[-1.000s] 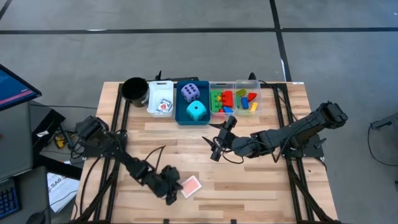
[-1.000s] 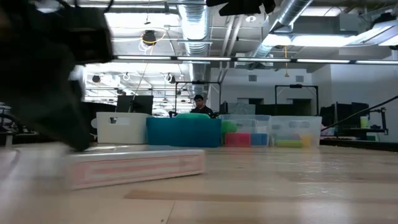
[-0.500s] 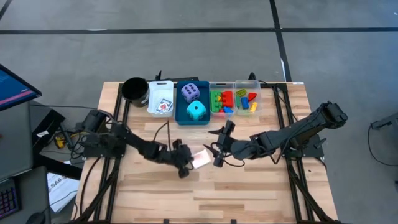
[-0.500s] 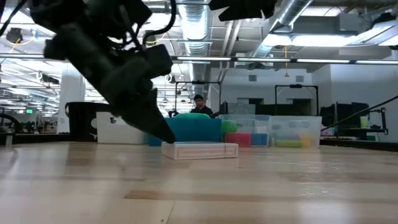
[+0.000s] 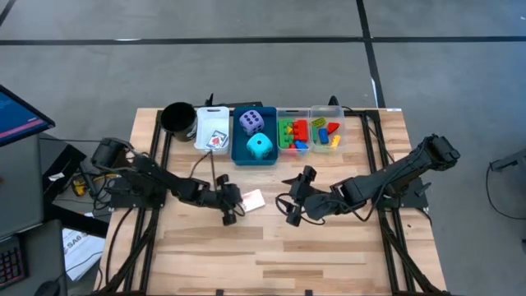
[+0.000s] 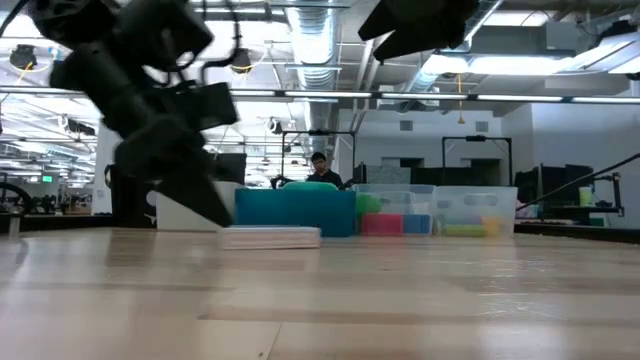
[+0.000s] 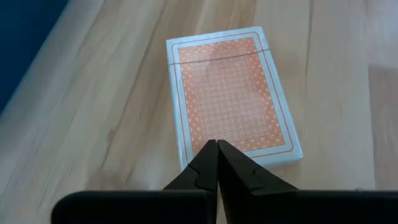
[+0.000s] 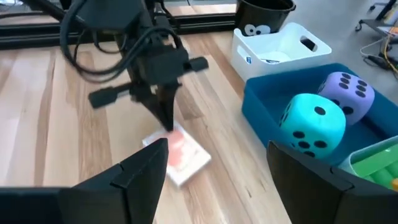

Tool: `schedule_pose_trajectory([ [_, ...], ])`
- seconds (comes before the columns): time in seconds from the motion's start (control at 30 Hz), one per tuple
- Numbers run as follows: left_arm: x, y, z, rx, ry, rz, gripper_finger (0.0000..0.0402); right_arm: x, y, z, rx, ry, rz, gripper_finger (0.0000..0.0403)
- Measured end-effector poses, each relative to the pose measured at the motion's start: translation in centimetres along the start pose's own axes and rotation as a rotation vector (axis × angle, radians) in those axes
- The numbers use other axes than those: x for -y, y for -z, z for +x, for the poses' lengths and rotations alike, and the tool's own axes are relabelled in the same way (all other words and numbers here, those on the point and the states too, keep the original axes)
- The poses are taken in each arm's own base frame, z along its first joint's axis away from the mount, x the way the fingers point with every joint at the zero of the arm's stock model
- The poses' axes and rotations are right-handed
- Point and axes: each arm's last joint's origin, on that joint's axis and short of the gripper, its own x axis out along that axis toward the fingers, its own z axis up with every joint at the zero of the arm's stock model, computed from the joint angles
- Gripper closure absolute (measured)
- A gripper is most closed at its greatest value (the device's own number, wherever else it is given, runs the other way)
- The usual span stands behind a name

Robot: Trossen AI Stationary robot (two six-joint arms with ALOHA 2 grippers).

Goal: Pick & Place Toys
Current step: Put the orange playing card into the white bin

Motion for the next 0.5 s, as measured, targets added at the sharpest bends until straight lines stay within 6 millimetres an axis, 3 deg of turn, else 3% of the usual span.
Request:
schedule_pose_trajectory([
  [0.23, -2.3, 3.3, -2.8, 0.082, 0.037, -0.066, 0.0401, 0.1, -0.2, 0.0, 0.031, 0.047, 0.044, 0.0133],
  [0.5, -3.8, 3.5, -6.9, 0.310, 0.183, -0.146, 0.0372, -0.1, -0.1, -0.2, 0.038, 0.045, 0.091, 0.0133],
])
